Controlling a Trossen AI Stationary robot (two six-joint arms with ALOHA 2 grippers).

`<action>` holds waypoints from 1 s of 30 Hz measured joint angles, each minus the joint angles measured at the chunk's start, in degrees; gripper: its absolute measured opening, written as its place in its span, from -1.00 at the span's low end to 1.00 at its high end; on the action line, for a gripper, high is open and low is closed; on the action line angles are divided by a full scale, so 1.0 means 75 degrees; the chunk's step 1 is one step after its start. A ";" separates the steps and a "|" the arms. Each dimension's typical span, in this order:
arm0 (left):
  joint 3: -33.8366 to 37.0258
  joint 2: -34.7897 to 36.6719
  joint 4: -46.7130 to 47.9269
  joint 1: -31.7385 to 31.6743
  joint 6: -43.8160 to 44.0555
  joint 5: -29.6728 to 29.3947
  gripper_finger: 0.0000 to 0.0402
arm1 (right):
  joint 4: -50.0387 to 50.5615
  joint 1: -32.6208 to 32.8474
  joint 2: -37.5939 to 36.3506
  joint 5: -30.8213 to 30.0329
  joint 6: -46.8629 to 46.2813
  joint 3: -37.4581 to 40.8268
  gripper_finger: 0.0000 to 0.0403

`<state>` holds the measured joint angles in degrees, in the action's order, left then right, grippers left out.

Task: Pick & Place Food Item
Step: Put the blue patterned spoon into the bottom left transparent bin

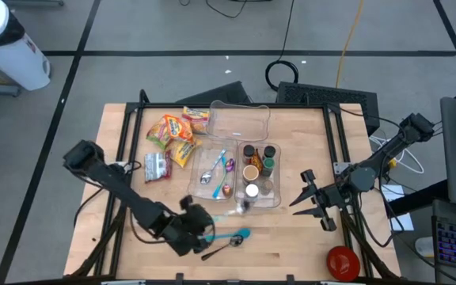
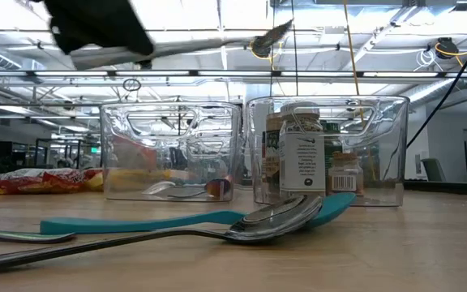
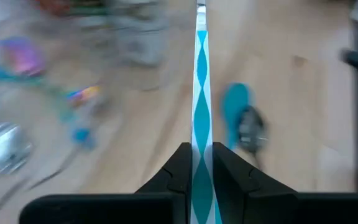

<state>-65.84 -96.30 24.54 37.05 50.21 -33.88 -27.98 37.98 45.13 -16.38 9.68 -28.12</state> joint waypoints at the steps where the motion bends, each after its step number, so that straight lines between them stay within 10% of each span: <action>1: 0.0001 0.0145 0.0443 0.0060 0.0488 -0.0224 -0.80 | 0.0001 0.0000 0.0000 0.0000 -0.0001 0.0000 -0.48; 10: 0.0003 0.0859 0.4616 0.0704 0.5254 -0.1848 -0.80 | 0.0039 0.0000 0.0001 0.0000 -0.0001 0.0000 -0.48; 16: 0.0107 0.0842 0.6910 0.0757 0.8481 -0.1347 -0.80 | 0.0044 0.0001 0.0000 0.0000 0.0001 0.0000 -0.48; 30: 0.1708 0.0774 0.3942 -0.0726 0.7183 0.0332 -0.80 | 0.0045 0.0003 -0.0001 -0.0001 0.0002 0.0000 -0.48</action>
<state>-53.03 -90.50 54.11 31.60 104.09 -31.40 -27.64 38.00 45.12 -16.39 9.69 -28.12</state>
